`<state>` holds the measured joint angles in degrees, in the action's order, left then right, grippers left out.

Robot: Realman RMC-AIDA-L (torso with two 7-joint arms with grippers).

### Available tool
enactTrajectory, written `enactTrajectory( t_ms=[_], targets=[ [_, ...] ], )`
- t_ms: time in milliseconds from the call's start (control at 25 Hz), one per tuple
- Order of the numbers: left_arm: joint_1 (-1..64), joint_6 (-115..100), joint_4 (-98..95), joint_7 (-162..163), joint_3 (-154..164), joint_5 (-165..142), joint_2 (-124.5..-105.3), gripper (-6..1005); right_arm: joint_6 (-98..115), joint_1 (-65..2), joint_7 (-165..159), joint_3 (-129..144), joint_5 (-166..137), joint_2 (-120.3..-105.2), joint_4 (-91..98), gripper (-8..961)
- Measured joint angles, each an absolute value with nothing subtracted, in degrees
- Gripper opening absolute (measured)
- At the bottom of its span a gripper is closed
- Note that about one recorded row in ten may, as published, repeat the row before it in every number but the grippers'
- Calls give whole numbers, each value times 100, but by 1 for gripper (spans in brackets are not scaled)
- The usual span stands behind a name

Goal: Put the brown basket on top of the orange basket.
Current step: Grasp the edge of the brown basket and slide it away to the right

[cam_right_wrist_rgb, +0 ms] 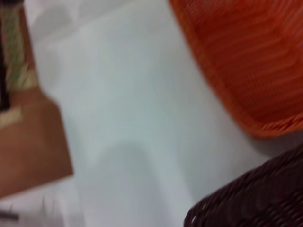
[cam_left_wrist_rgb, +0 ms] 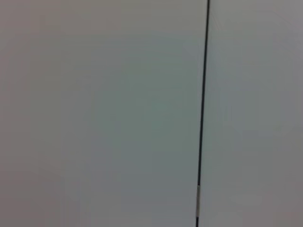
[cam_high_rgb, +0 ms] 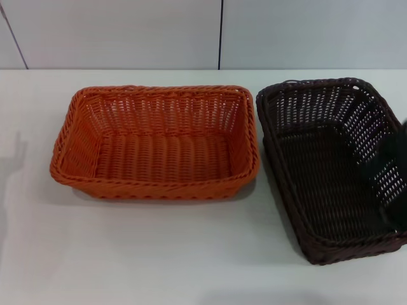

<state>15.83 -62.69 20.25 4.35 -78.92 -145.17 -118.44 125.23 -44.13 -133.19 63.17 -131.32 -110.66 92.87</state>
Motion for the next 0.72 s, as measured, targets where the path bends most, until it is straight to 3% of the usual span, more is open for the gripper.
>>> enactTrajectory(
  t_ms=[40,400,720],
  targets=[
    [1583,-6269,2021,436,-7898,-14518,-11845,765,12529,-4332,-13133,6623,-13051,-10985,9288,826],
    [1578,-6266,1958,440,-7919,-14520,-11848,765,12526,-4232,-12673,7256,-13171,-10924,9081,826],
    [1565,-6222,1934,455,-7919,-14519,-11855,766,12460,-4398,-12266,7230,-13714,-11092,8450,827]
  ],
)
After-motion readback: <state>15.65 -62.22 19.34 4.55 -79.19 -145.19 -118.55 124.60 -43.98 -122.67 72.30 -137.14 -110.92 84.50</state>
